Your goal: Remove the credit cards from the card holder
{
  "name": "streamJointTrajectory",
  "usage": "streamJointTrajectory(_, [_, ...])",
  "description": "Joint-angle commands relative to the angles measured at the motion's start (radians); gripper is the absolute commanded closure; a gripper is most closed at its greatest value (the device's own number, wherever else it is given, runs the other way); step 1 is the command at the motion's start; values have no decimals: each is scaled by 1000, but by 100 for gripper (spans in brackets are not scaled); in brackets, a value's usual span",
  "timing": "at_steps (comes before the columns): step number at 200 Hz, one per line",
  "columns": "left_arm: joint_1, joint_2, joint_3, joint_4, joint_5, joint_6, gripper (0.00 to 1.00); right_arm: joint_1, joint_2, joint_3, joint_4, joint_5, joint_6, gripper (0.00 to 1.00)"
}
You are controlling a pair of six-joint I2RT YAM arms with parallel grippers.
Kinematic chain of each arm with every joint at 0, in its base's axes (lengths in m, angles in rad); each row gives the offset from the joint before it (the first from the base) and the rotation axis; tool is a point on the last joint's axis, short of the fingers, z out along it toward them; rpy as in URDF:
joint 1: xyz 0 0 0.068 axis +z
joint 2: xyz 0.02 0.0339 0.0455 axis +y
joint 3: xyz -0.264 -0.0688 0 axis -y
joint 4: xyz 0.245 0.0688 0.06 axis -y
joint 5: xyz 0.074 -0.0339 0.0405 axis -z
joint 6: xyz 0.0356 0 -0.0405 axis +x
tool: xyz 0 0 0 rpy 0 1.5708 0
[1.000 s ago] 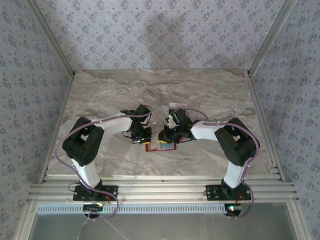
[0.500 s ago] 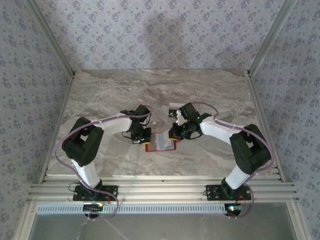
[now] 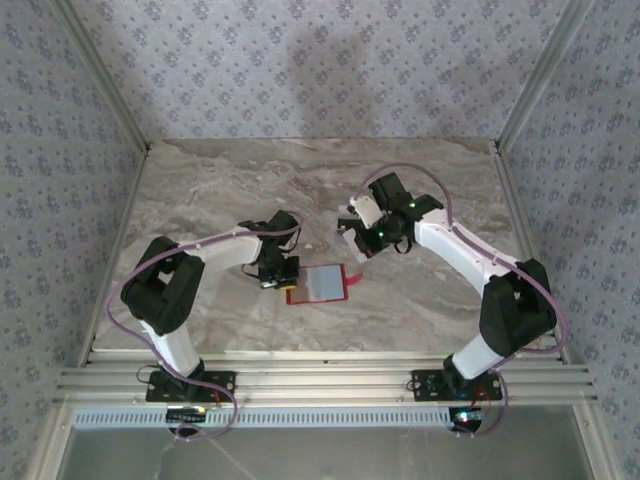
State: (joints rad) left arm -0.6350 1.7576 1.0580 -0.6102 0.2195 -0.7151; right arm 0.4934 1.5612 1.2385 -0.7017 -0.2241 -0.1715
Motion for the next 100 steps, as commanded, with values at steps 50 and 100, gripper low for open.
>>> streamJointTrajectory(50, [7, -52, 8, -39, -9, 19, 79, -37, 103, 236, -207, 134, -674, 100])
streamJointTrajectory(100, [8, -86, 24, -51, -29, 21, 75, -67, 259, 446, -309, 113, -848, 100])
